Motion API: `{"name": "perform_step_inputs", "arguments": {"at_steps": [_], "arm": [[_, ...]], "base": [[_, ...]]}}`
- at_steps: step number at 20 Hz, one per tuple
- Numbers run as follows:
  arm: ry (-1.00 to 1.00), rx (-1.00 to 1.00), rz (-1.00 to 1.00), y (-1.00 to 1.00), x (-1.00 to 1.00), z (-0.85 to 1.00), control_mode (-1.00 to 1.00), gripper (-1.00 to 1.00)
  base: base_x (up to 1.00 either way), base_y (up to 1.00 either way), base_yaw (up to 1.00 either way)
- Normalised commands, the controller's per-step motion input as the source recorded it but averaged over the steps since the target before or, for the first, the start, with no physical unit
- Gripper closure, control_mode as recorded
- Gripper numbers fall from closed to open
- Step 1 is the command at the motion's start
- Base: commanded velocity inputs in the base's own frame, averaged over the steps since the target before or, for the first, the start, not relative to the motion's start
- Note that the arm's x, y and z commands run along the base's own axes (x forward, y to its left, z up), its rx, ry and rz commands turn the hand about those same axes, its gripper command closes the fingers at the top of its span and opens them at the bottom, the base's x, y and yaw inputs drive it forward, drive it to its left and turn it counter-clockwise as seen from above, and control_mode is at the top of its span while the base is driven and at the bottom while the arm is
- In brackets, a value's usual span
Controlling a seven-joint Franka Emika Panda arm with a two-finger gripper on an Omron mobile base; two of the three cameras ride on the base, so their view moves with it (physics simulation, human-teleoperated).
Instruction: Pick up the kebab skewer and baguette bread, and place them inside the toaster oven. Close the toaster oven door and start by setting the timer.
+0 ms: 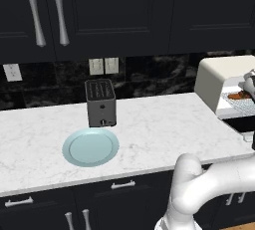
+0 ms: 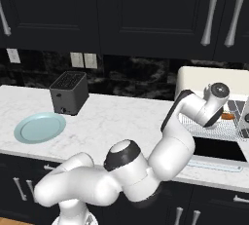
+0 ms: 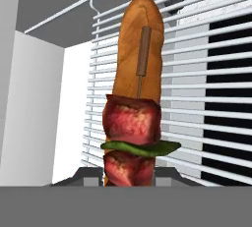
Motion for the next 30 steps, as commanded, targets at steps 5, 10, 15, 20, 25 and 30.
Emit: {"name": "perform_step_inputs", "arguments": {"at_steps": [5, 10, 15, 20, 25, 30], "arm": [[0.00, 0.00, 0.00, 0.00, 0.15, -0.20, -1.00, 1.00], [0.00, 0.00, 0.00, 0.00, 0.16, -0.29, -1.00, 1.00], [0.00, 0.00, 0.00, 0.00, 0.01, -0.08, -1.00, 1.00], [0.00, 0.00, 0.00, 0.00, 0.00, 0.00, -1.00, -1.00], [0.00, 0.00, 0.00, 0.00, 0.00, 0.00, -1.00, -1.00], [0.00, 0.00, 0.00, 0.00, 0.00, 0.00, -1.00, -1.00]], "base": [[0.00, 0.00, 0.00], [0.00, 0.00, 0.00], [0.00, 0.00, 0.00], [0.00, 0.00, 0.00], [0.00, 0.00, 0.00], [0.00, 0.00, 0.00]]}}
